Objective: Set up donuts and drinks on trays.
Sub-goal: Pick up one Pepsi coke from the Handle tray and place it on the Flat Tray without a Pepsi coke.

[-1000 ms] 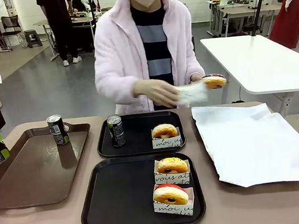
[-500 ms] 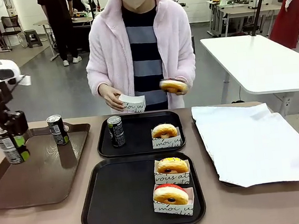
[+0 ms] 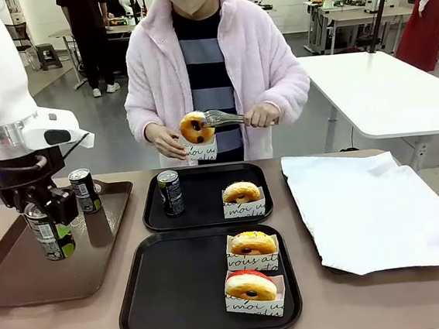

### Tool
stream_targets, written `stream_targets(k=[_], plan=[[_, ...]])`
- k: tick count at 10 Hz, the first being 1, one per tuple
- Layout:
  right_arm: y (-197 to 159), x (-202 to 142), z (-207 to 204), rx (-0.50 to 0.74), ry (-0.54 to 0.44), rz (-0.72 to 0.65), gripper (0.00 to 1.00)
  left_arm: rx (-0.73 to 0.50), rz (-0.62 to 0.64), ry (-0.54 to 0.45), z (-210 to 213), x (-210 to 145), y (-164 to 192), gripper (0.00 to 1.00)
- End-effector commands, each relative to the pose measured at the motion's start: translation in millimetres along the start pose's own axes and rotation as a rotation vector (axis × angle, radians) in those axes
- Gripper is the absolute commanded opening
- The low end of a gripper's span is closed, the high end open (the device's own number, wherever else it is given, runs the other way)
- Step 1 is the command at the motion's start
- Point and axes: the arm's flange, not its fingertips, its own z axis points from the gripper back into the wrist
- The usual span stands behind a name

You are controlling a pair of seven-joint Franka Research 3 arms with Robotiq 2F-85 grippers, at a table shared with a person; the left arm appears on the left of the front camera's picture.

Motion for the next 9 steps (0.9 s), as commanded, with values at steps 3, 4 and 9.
stream_targets(k=[3,4,9], plan=[[0.1,-0.1,0.4,0.013,-0.004,0.0,1.0,0.0,0.0,0.002,-0.9,-1.1,0.1,0.59],[0.1,-0.1,0.4,0.013,-0.004,0.0,1.0,-0.02,-0.016,0.005,-11.9,10.8,-22.4,0.59],[0.1,-0.1,0.4,0.013,-0.004,0.0,1.0,-0.117,-0.084,-0.005,-26.6,56.6,-114.5,0.59]])
